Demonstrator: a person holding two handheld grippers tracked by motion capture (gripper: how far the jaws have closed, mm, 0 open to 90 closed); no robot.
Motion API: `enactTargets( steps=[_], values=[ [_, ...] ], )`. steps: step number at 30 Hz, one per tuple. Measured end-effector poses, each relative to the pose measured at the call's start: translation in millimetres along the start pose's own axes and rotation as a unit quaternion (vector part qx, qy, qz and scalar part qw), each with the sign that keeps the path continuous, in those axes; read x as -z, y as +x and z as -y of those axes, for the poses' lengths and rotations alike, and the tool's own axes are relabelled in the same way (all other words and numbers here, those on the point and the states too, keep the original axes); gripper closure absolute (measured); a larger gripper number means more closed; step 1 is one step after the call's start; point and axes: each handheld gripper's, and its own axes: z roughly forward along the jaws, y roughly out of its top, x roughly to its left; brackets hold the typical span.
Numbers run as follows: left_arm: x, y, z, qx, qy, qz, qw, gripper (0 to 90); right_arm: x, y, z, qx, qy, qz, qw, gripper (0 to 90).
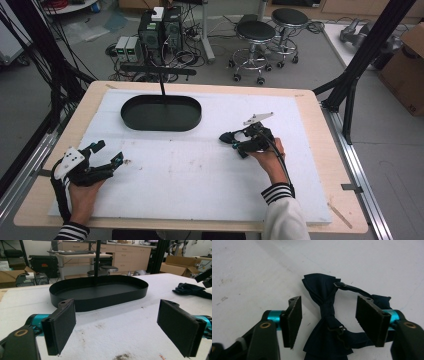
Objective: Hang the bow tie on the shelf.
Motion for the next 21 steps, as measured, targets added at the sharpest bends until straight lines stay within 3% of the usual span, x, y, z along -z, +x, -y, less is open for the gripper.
enactTargets(
  steps=[6, 21],
  values=[
    [0.0, 0.1, 0.0, 0.000, 0.000, 0.000, 1.0000, 15.9, -10.6, 1.7, 0.9, 0.010, 0.038, 0.009, 0.9992, 44.6],
    [-0.3, 0.3, 0.0, 0.003, 0.000, -0.002, 1.0000, 15.9, -19.5, -3.4, 1.9, 0.004, 0.066, 0.005, 0.9978, 54.9]
  ],
)
